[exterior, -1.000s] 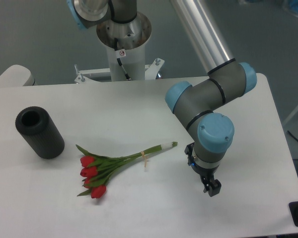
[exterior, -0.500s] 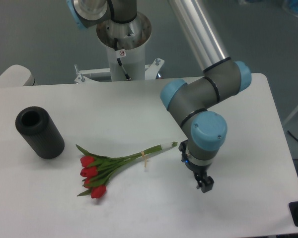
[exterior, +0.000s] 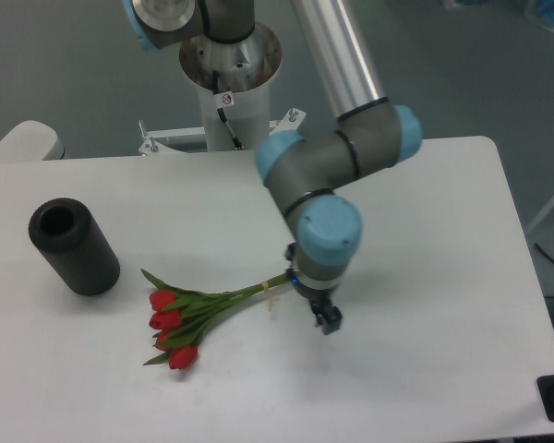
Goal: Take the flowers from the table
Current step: 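Move the open gripper over the tulip stems near the tie, then lower the gripper onto the stems and close it around them, then lift the gripped tulip bouquet up and away from the vase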
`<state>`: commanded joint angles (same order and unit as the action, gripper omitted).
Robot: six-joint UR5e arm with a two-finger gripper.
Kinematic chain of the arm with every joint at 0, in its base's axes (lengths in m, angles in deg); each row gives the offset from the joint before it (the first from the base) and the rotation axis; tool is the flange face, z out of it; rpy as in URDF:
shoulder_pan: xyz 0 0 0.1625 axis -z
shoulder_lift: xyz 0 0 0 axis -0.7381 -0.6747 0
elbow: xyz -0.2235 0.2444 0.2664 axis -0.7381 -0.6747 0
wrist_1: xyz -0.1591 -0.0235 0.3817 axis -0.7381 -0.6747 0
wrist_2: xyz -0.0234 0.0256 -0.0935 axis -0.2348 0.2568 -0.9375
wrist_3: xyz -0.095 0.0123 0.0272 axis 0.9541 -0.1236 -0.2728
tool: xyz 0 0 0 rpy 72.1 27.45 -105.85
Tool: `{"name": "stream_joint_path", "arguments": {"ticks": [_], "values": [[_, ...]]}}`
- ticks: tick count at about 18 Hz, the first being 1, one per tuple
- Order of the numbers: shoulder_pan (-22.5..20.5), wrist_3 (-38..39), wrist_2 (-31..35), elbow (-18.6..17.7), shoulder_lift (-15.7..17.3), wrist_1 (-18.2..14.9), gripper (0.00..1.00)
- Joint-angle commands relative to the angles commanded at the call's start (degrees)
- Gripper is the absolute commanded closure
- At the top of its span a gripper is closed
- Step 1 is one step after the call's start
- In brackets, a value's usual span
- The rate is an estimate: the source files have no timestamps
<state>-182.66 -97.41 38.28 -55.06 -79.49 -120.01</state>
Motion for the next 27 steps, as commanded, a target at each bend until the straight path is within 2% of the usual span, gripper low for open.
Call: {"name": "stream_joint_path", "arguments": {"ticks": [4,8,9,10,12,14,17,19,21,23,27], "values": [[1.24,1.24,0.00,-3.33,0.44,0.88,0.00],[3.26,4.58,0.00,-6.68,0.44,5.88,0.00],[3.61,5.11,0.00,-6.68,0.18,6.41,0.03],[3.70,5.63,0.00,-6.68,0.18,6.42,0.12],[3.70,5.82,0.00,-6.68,0.18,6.59,0.43],[3.70,5.82,0.00,-6.33,0.00,6.60,0.65],[3.70,5.82,0.00,-5.63,-0.09,6.60,0.86],[3.53,5.82,0.00,-5.37,0.00,6.60,0.91],[3.35,5.73,0.00,-4.58,0.00,6.42,0.91],[3.09,5.82,0.00,-3.87,0.26,6.33,0.97],[0.63,5.73,0.52,-3.35,1.40,5.72,1.00]]}}
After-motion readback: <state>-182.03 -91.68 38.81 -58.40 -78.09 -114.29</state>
